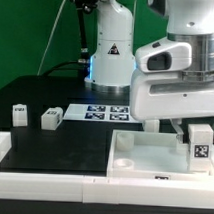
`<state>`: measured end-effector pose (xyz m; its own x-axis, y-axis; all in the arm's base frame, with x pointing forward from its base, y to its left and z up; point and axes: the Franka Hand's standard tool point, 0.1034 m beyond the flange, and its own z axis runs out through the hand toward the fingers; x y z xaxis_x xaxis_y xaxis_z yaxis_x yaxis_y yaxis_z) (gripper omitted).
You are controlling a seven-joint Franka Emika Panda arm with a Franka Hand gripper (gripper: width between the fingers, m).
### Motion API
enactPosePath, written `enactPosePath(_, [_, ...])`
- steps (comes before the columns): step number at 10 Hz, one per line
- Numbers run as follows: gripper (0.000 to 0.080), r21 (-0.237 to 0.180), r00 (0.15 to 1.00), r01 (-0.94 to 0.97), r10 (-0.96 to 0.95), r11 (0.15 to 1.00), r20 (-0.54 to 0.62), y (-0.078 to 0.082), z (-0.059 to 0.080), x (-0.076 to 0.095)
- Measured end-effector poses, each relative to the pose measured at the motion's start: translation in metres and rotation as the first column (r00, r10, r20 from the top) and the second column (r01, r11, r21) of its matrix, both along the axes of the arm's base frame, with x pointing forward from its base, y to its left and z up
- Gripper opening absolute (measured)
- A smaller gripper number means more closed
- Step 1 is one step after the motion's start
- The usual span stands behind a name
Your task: Assemble one leg
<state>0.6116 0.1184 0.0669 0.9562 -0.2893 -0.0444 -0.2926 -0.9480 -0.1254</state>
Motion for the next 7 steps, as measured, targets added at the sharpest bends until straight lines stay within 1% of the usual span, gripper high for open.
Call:
enactPosePath(1, [0.0293,0.019,0.989,0.146,-0.146,0.989,0.021,0.000,0.000,0.002])
enactPosePath(2, [0.0293,0.046,0.942,0.334,-0.335,0.941,0.019,0.003,-0.001,0.003])
enactPosePath(3, [0.0293,0.063,0.883,0.468,-0.470,0.881,0.006,0.008,-0.001,0.004])
enactPosePath(4, [0.0293,0.057,0.822,0.570,-0.570,0.820,-0.019,0.015,-0.001,0.004])
enactPosePath(5, [0.0294,0.044,0.779,0.627,-0.626,0.778,-0.036,0.016,-0.001,0.005])
enactPosePath(6, [0.0294,0.038,0.775,0.632,-0.631,0.774,-0.045,0.015,-0.001,0.007])
enactPosePath(7, [0.0294,0.041,0.745,0.667,-0.664,0.744,-0.055,0.016,-0.001,0.006])
